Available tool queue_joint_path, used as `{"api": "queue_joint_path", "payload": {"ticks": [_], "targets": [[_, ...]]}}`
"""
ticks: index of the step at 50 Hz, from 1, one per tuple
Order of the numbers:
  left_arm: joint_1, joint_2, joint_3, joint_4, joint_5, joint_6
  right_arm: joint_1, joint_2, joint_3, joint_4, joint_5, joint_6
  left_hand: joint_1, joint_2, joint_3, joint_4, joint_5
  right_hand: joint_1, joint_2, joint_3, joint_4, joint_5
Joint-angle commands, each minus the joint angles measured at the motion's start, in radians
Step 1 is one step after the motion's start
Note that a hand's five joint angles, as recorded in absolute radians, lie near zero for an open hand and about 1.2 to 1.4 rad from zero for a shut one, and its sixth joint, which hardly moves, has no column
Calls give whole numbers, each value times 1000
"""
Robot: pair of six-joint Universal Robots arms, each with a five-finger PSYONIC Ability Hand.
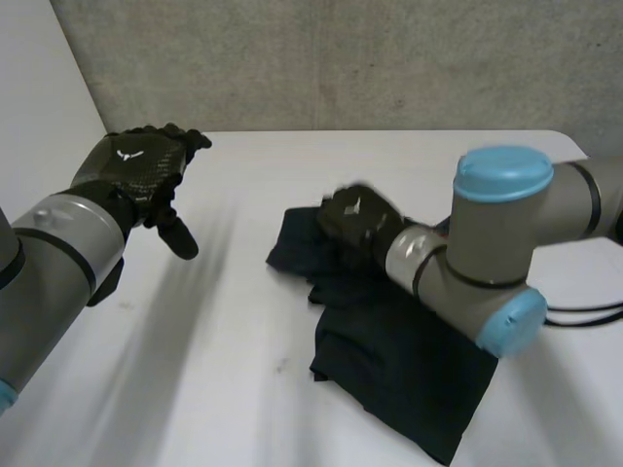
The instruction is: Fold the shorts.
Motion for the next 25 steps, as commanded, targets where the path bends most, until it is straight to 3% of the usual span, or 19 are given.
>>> {"api": "queue_joint_path", "payload": {"ticks": [1, 5, 8, 9, 10, 11, 14, 15, 20, 25], "targets": [[-27, 8, -64, 43, 0, 7, -88, 16, -197, -403, 176, 272, 6, -15, -33, -29, -46, 427, 219, 240, 216, 256], [-79, -3, -76, 55, 0, 10, -168, 104, -301, -443, 314, 158, 6, -15, -33, -29, -46, 427, 219, 240, 216, 256], [-132, -26, -78, 68, -1, 12, -189, 154, -358, -445, 357, 38, 6, -15, -33, -29, -46, 353, 144, 166, 141, 182], [-145, -38, -78, 71, 0, 12, -198, 181, -379, -442, 368, -27, 6, -15, -33, -29, -46, -343, -551, -530, -554, -514], [-159, -49, -78, 74, 0, 12, -202, 189, -381, -437, 373, -53, 6, -15, -33, -29, -46, -687, -895, -874, -898, -858], [-188, -71, -76, 81, -1, 12, -202, 195, -375, -436, 374, -67, 6, -15, -33, -29, -46, -794, -1003, -982, -1006, -966], [-241, -102, -73, 94, -1, 12, -215, 172, -305, -416, 356, -58, 6, -15, -33, -29, -46, -794, -1003, -982, -1006, -966], [-292, -136, -69, 109, -3, 12, -228, 128, -242, -405, 344, -40, 7, -14, -32, -28, -45, -794, -1003, -982, -1006, -966], [-370, -222, -52, 152, -23, 10, -278, -42, -29, -388, 272, 37, 13, -8, -26, -22, -39, -794, -1003, -982, -1006, -966], [-421, -296, -47, 196, -53, 8, -362, -214, 192, -295, 123, 103, 34, 13, -6, -2, -19, -794, -1003, -982, -1006, -966]]}}
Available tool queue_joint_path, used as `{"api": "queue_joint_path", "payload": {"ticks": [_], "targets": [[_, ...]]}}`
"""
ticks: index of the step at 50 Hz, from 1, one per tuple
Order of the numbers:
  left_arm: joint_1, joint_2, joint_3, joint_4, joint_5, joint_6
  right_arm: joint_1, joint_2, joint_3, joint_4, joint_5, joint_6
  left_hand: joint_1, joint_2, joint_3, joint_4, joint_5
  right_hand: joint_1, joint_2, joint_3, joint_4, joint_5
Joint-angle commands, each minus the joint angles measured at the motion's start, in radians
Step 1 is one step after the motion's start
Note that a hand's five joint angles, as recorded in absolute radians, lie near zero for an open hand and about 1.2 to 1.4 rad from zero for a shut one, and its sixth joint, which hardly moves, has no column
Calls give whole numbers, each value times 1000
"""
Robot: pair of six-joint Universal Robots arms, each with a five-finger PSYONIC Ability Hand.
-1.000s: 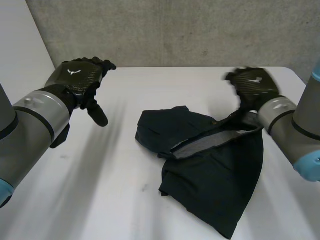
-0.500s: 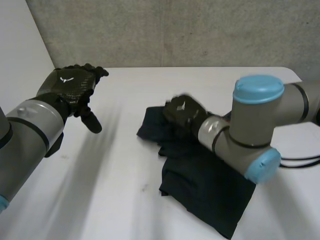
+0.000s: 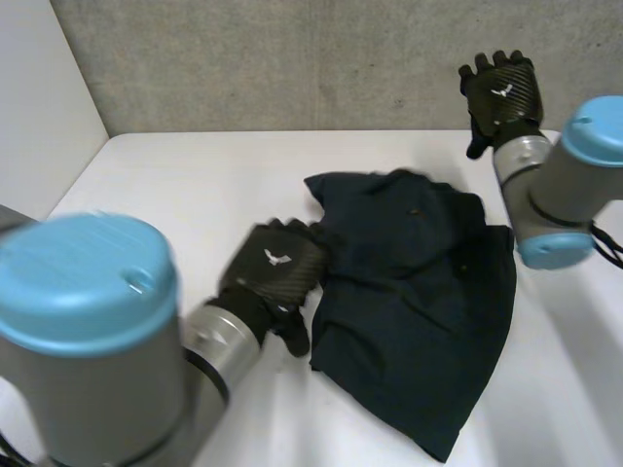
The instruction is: Fold the shorts.
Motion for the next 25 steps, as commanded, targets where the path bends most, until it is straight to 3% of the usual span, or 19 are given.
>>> {"api": "queue_joint_path", "payload": {"ticks": [1, 8, 17, 25], "targets": [[-90, -120, 12, 67, -39, -2, -118, -266, 345, 126, -211, 109, 34, 13, -6, -2, -18, -27, -45, -39, -60, -64], [-150, -207, 23, 105, -36, -1, -268, -344, 544, 278, -364, 105, 51, 30, 12, 16, -1, -27, -45, -39, -60, -64], [-150, -314, 77, 128, -36, 2, -375, -420, 727, 274, -465, 89, 142, 121, 103, 106, 90, -27, -45, -39, -60, -64], [-141, -388, 147, 130, -38, 27, -385, -424, 795, 269, -492, 89, 195, 174, 156, 159, 143, -27, -45, -39, -60, -64]]}}
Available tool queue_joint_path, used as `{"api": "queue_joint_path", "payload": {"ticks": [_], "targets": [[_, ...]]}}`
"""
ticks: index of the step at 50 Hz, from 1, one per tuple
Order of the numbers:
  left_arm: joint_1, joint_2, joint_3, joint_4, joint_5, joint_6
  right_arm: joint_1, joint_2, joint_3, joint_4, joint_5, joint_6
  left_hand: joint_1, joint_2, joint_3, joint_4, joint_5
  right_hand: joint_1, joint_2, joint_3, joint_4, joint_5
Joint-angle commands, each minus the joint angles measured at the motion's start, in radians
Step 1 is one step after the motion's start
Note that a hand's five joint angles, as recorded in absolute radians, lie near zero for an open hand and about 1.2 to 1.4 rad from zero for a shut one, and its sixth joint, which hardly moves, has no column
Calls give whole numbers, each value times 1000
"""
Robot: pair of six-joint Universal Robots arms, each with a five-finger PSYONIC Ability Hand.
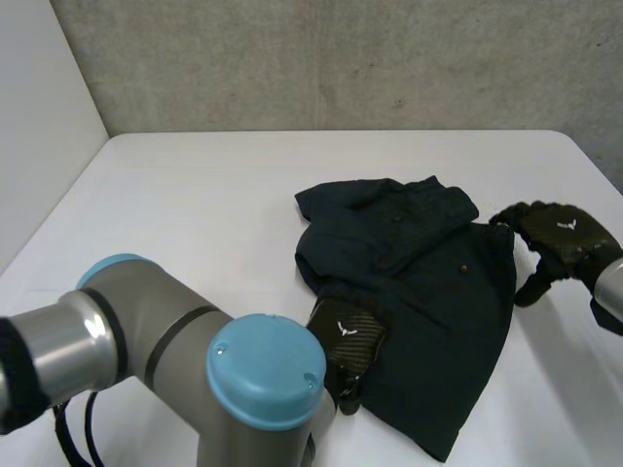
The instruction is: Fold the shorts.
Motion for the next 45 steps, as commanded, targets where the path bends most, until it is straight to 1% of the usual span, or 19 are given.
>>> {"api": "queue_joint_path", "payload": {"ticks": [1, 5, 6, 9, 10, 14, 17, 21, 22, 24, 25, 29, 34, 35, 38, 40, 43, 44, 45], "targets": [[12, -70, 67, 0, -1, 21, -6, 0, 54, -13, -16, -1, 121, 121, 123, 117, 118, -27, -45, -38, -60, -64], [27, -104, 90, 1, -3, 23, -4, -1, 63, -16, -16, 0, 258, 258, 261, 255, 256, -27, -45, -38, -60, -64], [35, -118, 100, 3, -4, 23, -4, -1, 65, -16, -16, 0, 384, 384, 387, 380, 381, -27, -45, -38, -60, -64], [50, -132, 113, 7, -4, 23, -2, -3, 71, -14, -16, 0, 642, 642, 645, 639, 640, -27, -45, -38, -60, -64], [59, -135, 117, 18, -6, 24, -2, -3, 73, -16, -16, 0, 824, 824, 826, 820, 821, -27, -45, -38, -60, -64], [95, -133, 113, 58, -13, 37, -1, -14, 82, -16, -16, 0, 1129, 1129, 1132, 1126, 1127, -27, -45, -38, -60, -64], [128, -126, 107, 72, -33, 61, 1, -24, 89, -14, -16, -1, 1130, 1130, 1133, 1127, 1128, -27, -45, -38, -60, -64], [196, -96, 98, 75, -56, 136, 7, -34, 89, -5, -23, -3, 1130, 1130, 1133, 1127, 1128, -27, -45, -38, -60, -64], [234, -81, 88, 78, -55, 171, 10, -35, 89, -3, -23, -4, 1130, 1130, 1133, 1127, 1128, -27, -45, -38, -60, -64], [274, -66, 79, 81, -53, 204, 16, -41, 96, 1, -27, -7, 1130, 1130, 1133, 1127, 1128, -27, -45, -38, -60, -64], [308, -55, 73, 87, -49, 233, 19, -44, 96, 3, -27, -10, 1130, 1130, 1133, 1127, 1128, -27, -45, -38, -60, -64], [374, -43, 65, 112, -18, 291, 43, -54, 108, 4, -28, -27, 1130, 1130, 1133, 1127, 1128, -27, -45, -38, -60, -64], [443, -41, 58, 129, 36, 325, 103, -47, 117, -5, -27, -36, 1058, 1058, 1061, 1054, 1055, -27, -45, -38, -60, -64], [451, -41, 58, 129, 45, 327, 114, -46, 119, -8, -25, -36, 1011, 1011, 1014, 1007, 1008, -27, -45, -38, -60, -64], [468, -38, 45, 126, 72, 331, 158, -44, 120, -22, -27, -36, 624, 624, 627, 621, 622, -26, -44, -37, -59, -63], [469, -24, 33, 118, 80, 333, 178, -40, 120, -37, -27, -39, 439, 439, 442, 435, 436, -17, -35, -28, -50, -53], [469, 6, 18, 116, 80, 333, 215, -2, 113, -94, -27, -78, 379, 379, 382, 376, 377, 16, -3, 4, -18, -21], [469, 34, 3, 109, 79, 330, 223, 8, 108, -105, -27, -90, 263, 263, 266, 259, 260, 30, 12, 19, -3, -7], [469, 52, -10, 103, 77, 328, 234, 31, 100, -121, -27, -119, 209, 209, 212, 206, 207, 48, 30, 36, 15, 11]]}}
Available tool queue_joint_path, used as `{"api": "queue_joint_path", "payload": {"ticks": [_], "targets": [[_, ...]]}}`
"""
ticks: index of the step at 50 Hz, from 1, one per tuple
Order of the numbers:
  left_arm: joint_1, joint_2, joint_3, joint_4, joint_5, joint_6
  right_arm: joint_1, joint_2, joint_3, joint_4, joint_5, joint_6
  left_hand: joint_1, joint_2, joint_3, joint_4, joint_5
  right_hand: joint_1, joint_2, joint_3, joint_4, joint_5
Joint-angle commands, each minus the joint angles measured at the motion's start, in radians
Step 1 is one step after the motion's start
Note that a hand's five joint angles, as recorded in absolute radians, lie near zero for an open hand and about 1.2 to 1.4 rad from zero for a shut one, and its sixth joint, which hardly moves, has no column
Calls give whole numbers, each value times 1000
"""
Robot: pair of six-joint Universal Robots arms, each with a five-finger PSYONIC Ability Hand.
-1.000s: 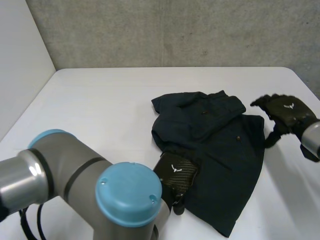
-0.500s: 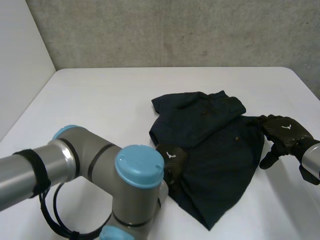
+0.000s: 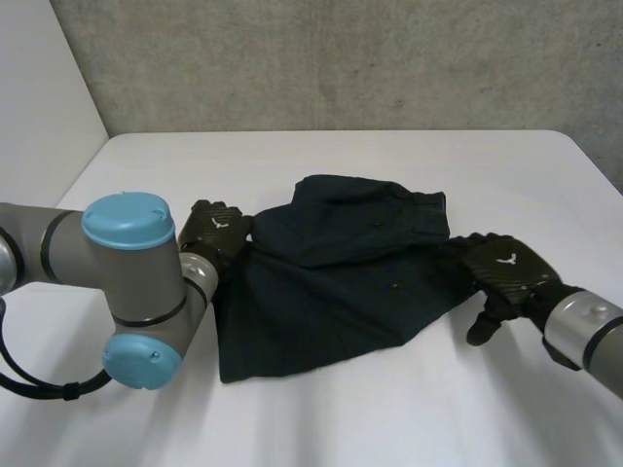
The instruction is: Fold the shorts.
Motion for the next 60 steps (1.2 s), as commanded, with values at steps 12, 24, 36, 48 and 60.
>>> {"api": "queue_joint_path", "payload": {"ticks": [12, 24, 36, 48, 60], "targets": [[-37, 408, -325, -108, 4, -150, 82, 204, -102, -112, 26, -304, -272, -306, -310, -306, -309, 362, 344, 351, 329, 325], [-150, 399, -411, -141, -6, -291, 73, 206, -113, -108, 35, -316, -208, -241, -245, -241, -244, 468, 450, 456, 435, 431], [-164, 210, -385, -65, -75, -290, 74, 224, -136, -109, 37, -301, -64, -97, -102, -97, -100, 1195, 1177, 1183, 1162, 1158], [-155, 146, -341, -29, -78, -276, 81, 218, -135, -105, 40, -283, 13, -21, -25, -21, -24, 1195, 1177, 1183, 1162, 1158], [-153, 104, -299, -22, -77, -275, 76, 213, -135, -105, 40, -273, 162, 129, 124, 129, 126, 1195, 1177, 1183, 1162, 1158]]}}
